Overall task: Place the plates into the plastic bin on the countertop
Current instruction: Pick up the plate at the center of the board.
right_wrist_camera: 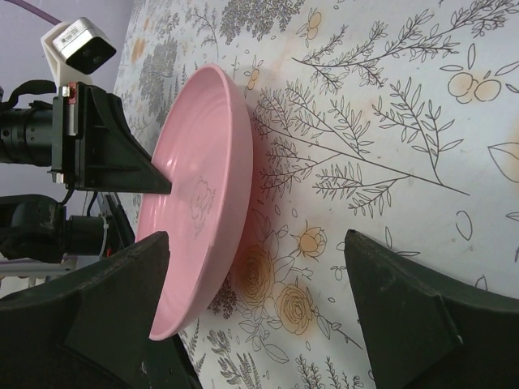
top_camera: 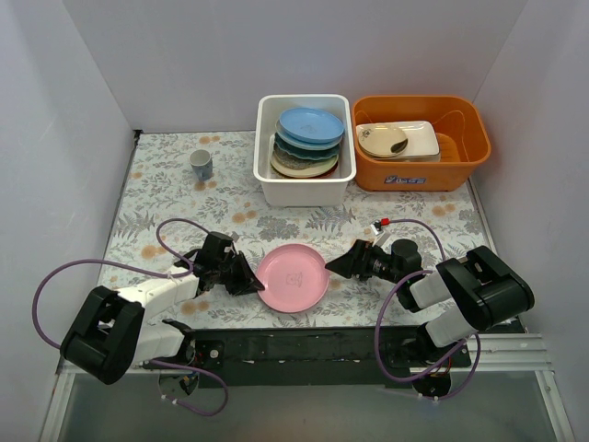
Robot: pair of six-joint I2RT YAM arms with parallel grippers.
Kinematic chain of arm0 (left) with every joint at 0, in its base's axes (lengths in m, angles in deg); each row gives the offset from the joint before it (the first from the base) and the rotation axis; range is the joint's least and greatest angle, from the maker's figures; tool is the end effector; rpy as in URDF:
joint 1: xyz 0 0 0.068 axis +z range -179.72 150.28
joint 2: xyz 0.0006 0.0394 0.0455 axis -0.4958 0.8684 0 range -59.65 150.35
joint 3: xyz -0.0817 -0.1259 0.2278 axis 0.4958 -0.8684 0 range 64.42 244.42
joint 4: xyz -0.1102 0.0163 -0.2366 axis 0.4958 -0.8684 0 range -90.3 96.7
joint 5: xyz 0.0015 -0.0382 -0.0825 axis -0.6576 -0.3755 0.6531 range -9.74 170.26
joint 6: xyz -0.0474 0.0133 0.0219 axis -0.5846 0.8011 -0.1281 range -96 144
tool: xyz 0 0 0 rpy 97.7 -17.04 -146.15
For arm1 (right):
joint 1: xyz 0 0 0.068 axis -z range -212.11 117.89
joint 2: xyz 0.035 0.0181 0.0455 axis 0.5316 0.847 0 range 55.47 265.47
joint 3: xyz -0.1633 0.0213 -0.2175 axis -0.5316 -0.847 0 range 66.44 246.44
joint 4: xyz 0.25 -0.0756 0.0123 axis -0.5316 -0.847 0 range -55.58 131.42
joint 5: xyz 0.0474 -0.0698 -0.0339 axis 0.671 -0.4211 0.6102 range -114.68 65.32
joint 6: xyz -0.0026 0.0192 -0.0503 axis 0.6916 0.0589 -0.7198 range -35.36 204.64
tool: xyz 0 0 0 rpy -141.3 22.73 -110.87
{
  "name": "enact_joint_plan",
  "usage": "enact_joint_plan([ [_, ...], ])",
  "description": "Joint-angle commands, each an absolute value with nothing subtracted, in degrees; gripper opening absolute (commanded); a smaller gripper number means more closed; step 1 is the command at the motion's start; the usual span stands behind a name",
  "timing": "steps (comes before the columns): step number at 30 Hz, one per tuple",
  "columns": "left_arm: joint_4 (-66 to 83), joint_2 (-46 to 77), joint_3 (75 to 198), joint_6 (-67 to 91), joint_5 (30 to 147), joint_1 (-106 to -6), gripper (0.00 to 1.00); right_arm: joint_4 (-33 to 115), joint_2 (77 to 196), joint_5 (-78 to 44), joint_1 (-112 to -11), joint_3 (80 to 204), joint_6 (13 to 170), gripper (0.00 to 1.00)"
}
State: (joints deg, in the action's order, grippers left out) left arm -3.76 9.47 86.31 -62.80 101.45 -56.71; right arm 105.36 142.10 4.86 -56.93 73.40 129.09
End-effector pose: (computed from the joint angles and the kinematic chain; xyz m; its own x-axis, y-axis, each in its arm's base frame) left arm 0.1668 -0.0994 0.1304 -0.6363 -0.7207 0.2752 -0.7188 0.4244 -0.5507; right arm 0.1818 0.1035 0.1183 -0.7330 0.3323 -0.5936 -0.3959 0.5012 0.7694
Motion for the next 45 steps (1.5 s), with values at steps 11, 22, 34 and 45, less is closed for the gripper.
enact_joint_plan([
  [11,-5.25,6.80,87.10,-61.96,99.34,-57.06,0.00,103.73,142.92,5.03,-56.90,72.86,128.41,0.96],
  [22,-7.53,2.93,90.88,-62.31,92.65,-57.06,0.00,103.91,142.57,5.38,-56.81,72.68,128.59,0.96],
  [34,-10.87,0.73,95.62,-61.52,89.49,-57.06,0.00,103.47,141.69,5.64,-56.90,72.42,128.41,0.96],
  [45,-12.72,1.08,102.12,-60.11,87.29,-57.06,0.00,103.12,141.78,5.55,-56.90,72.51,128.15,0.96],
])
